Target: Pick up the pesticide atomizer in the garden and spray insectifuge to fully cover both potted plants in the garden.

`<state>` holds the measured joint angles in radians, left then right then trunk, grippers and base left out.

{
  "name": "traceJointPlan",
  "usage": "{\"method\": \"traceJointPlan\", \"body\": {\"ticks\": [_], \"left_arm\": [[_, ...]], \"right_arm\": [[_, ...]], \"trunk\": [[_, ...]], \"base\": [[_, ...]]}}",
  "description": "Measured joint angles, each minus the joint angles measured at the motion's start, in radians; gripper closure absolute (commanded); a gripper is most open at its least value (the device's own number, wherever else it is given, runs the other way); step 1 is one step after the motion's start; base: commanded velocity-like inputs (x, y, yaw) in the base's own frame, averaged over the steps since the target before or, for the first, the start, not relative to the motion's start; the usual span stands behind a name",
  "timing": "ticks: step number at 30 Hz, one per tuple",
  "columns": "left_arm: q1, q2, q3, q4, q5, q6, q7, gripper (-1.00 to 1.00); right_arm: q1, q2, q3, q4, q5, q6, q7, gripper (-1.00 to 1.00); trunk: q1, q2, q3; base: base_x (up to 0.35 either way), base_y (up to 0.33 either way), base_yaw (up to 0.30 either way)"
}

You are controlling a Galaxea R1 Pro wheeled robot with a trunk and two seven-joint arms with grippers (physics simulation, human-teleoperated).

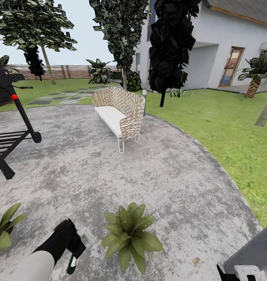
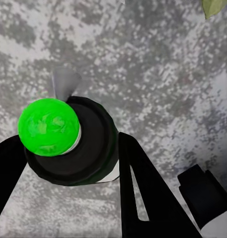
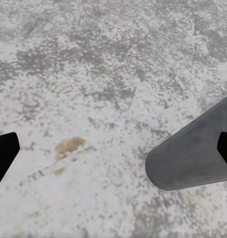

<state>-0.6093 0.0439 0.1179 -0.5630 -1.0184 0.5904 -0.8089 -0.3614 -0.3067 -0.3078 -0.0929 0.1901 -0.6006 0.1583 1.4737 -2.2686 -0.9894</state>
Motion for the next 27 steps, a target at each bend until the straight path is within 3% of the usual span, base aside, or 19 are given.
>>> {"method": "traceJointPlan", "body": {"ticks": [6, 8, 11, 13, 17, 27], "left_arm": [[0.004, -0.012, 0.001, 0.015, 0.007, -0.002, 0.050, 1.00], [0.005, -0.013, 0.002, 0.018, 0.032, -0.021, 0.056, 1.00], [0.012, -0.011, 0.003, 0.020, 0.087, -0.101, 0.075, 1.00], [0.027, -0.013, 0.001, 0.020, 0.117, -0.138, 0.122, 1.00], [0.033, -0.014, 0.002, 0.024, 0.129, -0.145, 0.159, 1.00], [0.033, -0.012, 0.003, 0.028, 0.130, -0.140, 0.163, 1.00]], "right_arm": [[0.000, 0.000, 0.001, 0.000, 0.000, 0.000, -0.001, -1.00], [0.000, 0.000, 0.001, 0.000, 0.000, -0.001, -0.001, -1.00], [0.000, 0.002, 0.001, 0.001, 0.000, -0.001, -0.001, -1.00], [0.000, 0.005, 0.001, 0.001, -0.001, -0.001, -0.002, -1.00], [0.000, 0.007, 0.000, 0.001, -0.002, 0.000, -0.004, -1.00], [0.000, 0.008, -0.001, 0.002, -0.003, 0.001, -0.004, -1.00]], "trunk": [[0.000, 0.000, 0.000], [0.000, 0.000, 0.000], [0.000, 0.000, 0.000], [0.000, 0.000, 0.000], [0.008, -0.014, -0.006], [0.046, -0.084, -0.044]], "base": [[0.000, 0.000, 0.001], [0.000, 0.000, 0.020], [0.000, 0.000, 0.008], [0.000, 0.000, 0.001], [0.000, 0.000, 0.000], [0.000, 0.000, 0.000]]}}
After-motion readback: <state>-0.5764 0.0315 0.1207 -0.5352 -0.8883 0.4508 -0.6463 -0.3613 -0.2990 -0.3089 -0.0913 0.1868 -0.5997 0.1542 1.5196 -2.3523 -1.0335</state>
